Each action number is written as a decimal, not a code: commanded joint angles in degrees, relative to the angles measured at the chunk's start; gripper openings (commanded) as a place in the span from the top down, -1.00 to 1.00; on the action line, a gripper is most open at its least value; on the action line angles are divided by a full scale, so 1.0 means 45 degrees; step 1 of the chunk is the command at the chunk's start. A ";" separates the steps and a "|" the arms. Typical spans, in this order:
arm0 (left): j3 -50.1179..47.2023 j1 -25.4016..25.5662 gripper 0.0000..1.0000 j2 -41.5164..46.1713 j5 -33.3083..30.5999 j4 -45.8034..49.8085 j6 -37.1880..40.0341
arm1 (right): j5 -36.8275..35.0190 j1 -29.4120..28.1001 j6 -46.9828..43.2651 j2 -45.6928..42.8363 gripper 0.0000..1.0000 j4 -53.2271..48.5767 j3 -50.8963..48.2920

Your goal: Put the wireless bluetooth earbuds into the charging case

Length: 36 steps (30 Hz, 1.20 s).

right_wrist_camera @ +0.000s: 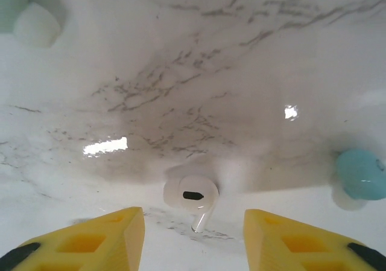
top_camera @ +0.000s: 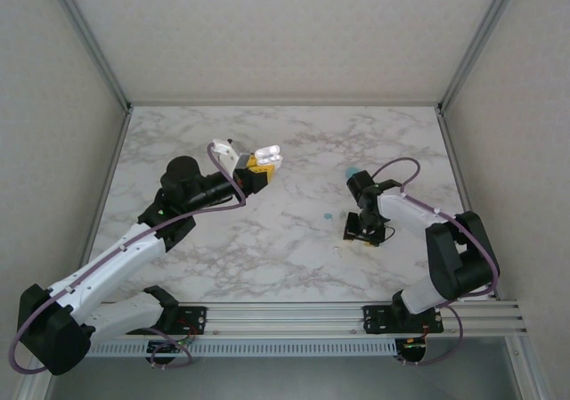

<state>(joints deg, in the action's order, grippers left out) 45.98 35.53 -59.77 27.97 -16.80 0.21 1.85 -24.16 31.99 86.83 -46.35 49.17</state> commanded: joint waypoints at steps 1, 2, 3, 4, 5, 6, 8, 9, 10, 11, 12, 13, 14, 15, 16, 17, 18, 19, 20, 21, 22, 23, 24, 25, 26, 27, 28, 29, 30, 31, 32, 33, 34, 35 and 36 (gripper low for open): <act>0.0111 0.0044 0.68 0.0235 0.0058 -0.0066 -0.0046 | -0.0434 -0.0085 -0.0430 0.0342 0.10 -0.0539 0.0525; 0.0115 0.0054 0.68 0.0244 0.0055 -0.0055 -0.0046 | -0.0468 -0.0094 -0.0503 0.0490 0.13 -0.0552 0.0604; 0.0115 0.0054 0.68 0.0274 0.0026 -0.0037 -0.0046 | -0.0515 -0.0102 -0.0573 0.0584 0.13 -0.0545 0.0646; 0.0115 0.0054 0.68 0.0276 0.0001 -0.0037 -0.0046 | -0.0494 -0.0109 -0.0654 0.0669 0.13 -0.0545 0.0694; 0.0141 0.0054 0.67 0.0292 -0.0001 -0.0008 -0.0046 | -0.0416 -0.0117 -0.0771 0.0738 0.14 -0.0559 0.0731; 0.0149 0.0054 0.67 0.0289 -0.0004 0.0030 -0.0046 | -0.0372 -0.0119 -0.0899 0.0821 0.17 -0.0567 0.0780; 0.0135 0.0054 0.68 0.0301 -0.0032 0.0063 -0.0032 | -0.0357 -0.0124 -0.1058 0.0980 0.21 -0.0662 0.0866; 0.0106 0.0054 0.68 0.0331 -0.0033 0.0051 -0.0045 | -0.0314 -0.0121 -0.1187 0.1082 0.21 -0.0670 0.0888; 0.0096 0.0059 0.68 0.0347 -0.0043 0.0039 -0.0046 | -0.0342 -0.0120 -0.1238 0.1157 0.21 -0.0722 0.0925; 0.0096 0.0056 0.68 0.0352 -0.0043 0.0060 -0.0046 | -0.0352 -0.0119 -0.1341 0.1226 0.21 -0.0771 0.0966; 0.0098 0.0054 0.68 0.0352 -0.0040 0.0061 -0.0058 | -0.0370 -0.0154 -0.1451 0.1271 0.21 -0.0804 0.0987; 0.0100 0.0049 0.67 0.0357 -0.0043 0.0065 -0.0057 | -0.0392 -0.0139 -0.1498 0.1317 0.21 -0.0823 0.1017; 0.0096 0.0054 0.67 0.0364 -0.0062 0.0098 -0.0046 | -0.0373 -0.0151 -0.1606 0.1364 0.21 -0.0830 0.1037; 0.0077 0.0054 0.67 0.0389 -0.0082 0.0099 -0.0046 | -0.0324 -0.0154 -0.1680 0.1379 0.21 -0.0828 0.1046; 0.0076 0.0054 0.67 0.0406 -0.0101 0.0100 -0.0046 | -0.0294 -0.0158 -0.1733 0.1417 0.21 -0.0831 0.1065; 0.0076 0.0054 0.67 0.0401 -0.0111 0.0119 -0.0033 | -0.0320 -0.0169 -0.1766 0.1439 0.21 -0.0822 0.1085; 0.0076 0.0054 0.67 0.0410 -0.0121 0.0116 -0.0028 | -0.0344 -0.0158 -0.1793 0.1464 0.21 -0.0771 0.1086; 0.0076 0.0054 0.67 0.0409 -0.0116 0.0108 -0.0027 | -0.0352 -0.0168 -0.1826 0.1503 0.21 -0.0752 0.1087; 0.0061 0.0054 0.67 0.0398 -0.0111 0.0118 -0.0031 | -0.0325 -0.0163 -0.1820 0.1569 0.22 -0.0717 0.1122; 0.0076 0.0054 0.67 0.0377 -0.0116 0.0119 -0.0036 | -0.0285 -0.0158 -0.1837 0.1615 0.21 -0.0720 0.1161; 0.0086 0.0052 0.67 0.0351 -0.0121 0.0119 -0.0045 | -0.0272 -0.0182 -0.1851 0.1702 0.23 -0.0699 0.1183; 0.0096 0.0054 0.67 0.0352 -0.0105 0.0127 -0.0046 | -0.0292 -0.0178 -0.1821 0.1767 0.23 -0.0698 0.1183; 0.0096 0.0054 0.67 0.0352 -0.0101 0.0127 -0.0046 | -0.0323 -0.0182 -0.1825 0.1788 0.23 -0.0670 0.1188; 0.0096 0.0054 0.67 0.0371 -0.0120 0.0137 -0.0041 | -0.0349 -0.0182 -0.1832 0.1825 0.24 -0.0643 0.1171; 0.0086 0.0054 0.67 0.0370 -0.0130 0.0152 -0.0028 | -0.0371 -0.0179 -0.1817 0.1872 0.25 -0.0627 0.1164; 0.0081 0.0054 0.67 0.0364 -0.0140 0.0158 -0.0027 | -0.0372 -0.0201 -0.1829 0.1889 0.25 -0.0637 0.1164; 0.0086 0.0054 0.67 0.0376 -0.0140 0.0196 -0.0027 | -0.0391 -0.0197 -0.1825 0.1911 0.26 -0.0591 0.1154; 0.0080 0.0054 0.67 0.0391 -0.0110 0.0232 -0.0027 | -0.0396 -0.0204 -0.1817 0.1913 0.27 -0.0578 0.1126; 0.0083 0.0054 0.67 0.0391 -0.0135 0.0237 -0.0036 | -0.0406 -0.0200 -0.1826 0.1915 0.27 -0.0546 0.1108; 0.0060 0.0054 0.67 0.0410 -0.0145 0.0237 -0.0027 | -0.0410 -0.0198 -0.1819 0.1933 0.32 -0.0519 0.1069; 0.0038 0.0054 0.67 0.0411 -0.0160 0.0224 -0.0031 | -0.0374 -0.0209 -0.1847 0.1962 0.33 -0.0537 0.1066; 0.0037 0.0054 0.67 0.0396 -0.0160 0.0218 -0.0036 | -0.0388 -0.0198 -0.1849 0.1993 0.33 -0.0529 0.1047; 0.0037 0.0054 0.67 0.0394 -0.0165 0.0217 -0.0045 | -0.0410 -0.0202 -0.1837 0.2009 0.33 -0.0496 0.1003; 0.0039 0.0054 0.67 0.0372 -0.0160 0.0198 -0.0041 | -0.0420 -0.0198 -0.1856 0.2028 0.33 -0.0434 0.0961; 0.0031 0.0054 0.67 0.0391 -0.0165 0.0188 -0.0046 | -0.0430 -0.0197 -0.1869 0.2041 0.34 -0.0387 0.0913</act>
<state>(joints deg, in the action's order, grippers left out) 46.00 35.53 -59.20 27.75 -15.62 0.21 1.08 -24.64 24.36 95.13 -47.83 53.25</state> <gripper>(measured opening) 0.228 0.336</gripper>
